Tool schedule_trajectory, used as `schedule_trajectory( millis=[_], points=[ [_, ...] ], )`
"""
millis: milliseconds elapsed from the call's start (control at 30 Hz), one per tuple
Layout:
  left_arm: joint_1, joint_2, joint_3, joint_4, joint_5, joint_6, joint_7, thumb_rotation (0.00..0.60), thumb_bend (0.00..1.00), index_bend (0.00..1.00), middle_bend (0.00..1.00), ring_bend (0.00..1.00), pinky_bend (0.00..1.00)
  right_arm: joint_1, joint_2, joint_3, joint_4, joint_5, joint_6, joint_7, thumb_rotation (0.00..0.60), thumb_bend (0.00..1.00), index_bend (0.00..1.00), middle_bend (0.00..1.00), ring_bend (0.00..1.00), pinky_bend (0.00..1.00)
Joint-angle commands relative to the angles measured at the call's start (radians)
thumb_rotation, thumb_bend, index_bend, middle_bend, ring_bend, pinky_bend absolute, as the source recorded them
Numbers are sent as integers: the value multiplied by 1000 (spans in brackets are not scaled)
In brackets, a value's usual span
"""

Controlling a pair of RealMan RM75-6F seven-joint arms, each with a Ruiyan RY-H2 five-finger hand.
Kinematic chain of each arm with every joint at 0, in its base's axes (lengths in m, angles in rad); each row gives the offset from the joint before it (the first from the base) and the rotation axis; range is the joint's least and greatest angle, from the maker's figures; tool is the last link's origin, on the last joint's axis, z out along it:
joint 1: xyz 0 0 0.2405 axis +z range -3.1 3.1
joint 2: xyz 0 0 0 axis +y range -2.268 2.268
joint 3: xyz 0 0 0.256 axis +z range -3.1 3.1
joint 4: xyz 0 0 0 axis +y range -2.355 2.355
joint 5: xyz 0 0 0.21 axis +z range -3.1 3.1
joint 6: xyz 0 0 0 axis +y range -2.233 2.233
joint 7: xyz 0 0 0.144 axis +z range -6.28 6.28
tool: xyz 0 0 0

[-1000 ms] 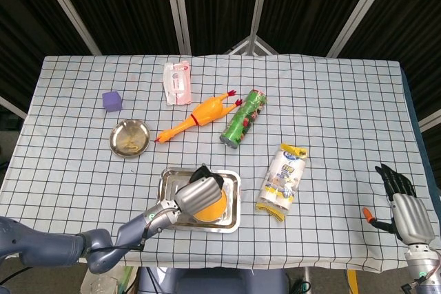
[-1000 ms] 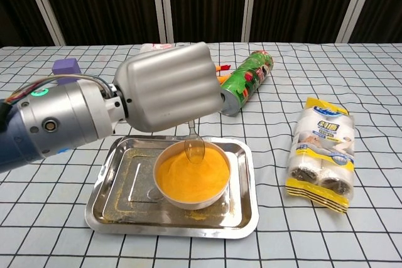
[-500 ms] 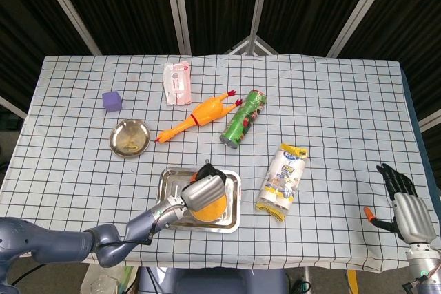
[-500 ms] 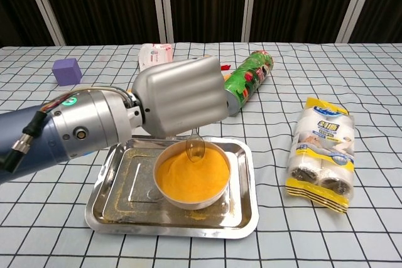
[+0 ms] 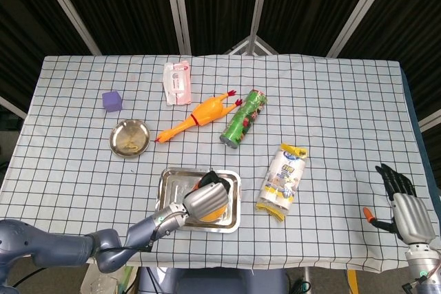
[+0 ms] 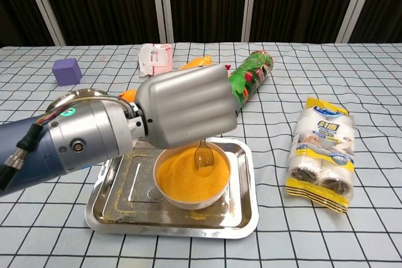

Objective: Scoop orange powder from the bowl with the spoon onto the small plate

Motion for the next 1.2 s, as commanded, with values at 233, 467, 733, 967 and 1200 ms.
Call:
schedule_trajectory(
  millis=[233,467,733,967,1200],
  points=[
    [35,59,17,-60,42,26,-22,600,789,829,1000,1000,994,0,0,0,-2,4,-2,-3,600,359,0,0,0,0],
    [49,94,11,-102,60,26,-31,600,789,829,1000,1000,994,0,1,0,-7,8,-5,-9,600,359,0,0,0,0],
    [54,78,3,-120,68,-2,-17,600,789,830,1000,1000,994,0,3,0,-10,12,-7,-9,600,359,0,0,0,0],
    [64,49,2,-99,50,-35,13,600,789,836,1000,1000,994,0,4,1,-11,14,-8,-7,600,359,0,0,0,0],
    [78,29,-15,-63,3,-50,47,600,790,840,1000,1000,994,1,4,1,-10,15,-10,-5,600,359,0,0,0,0]
  ],
)
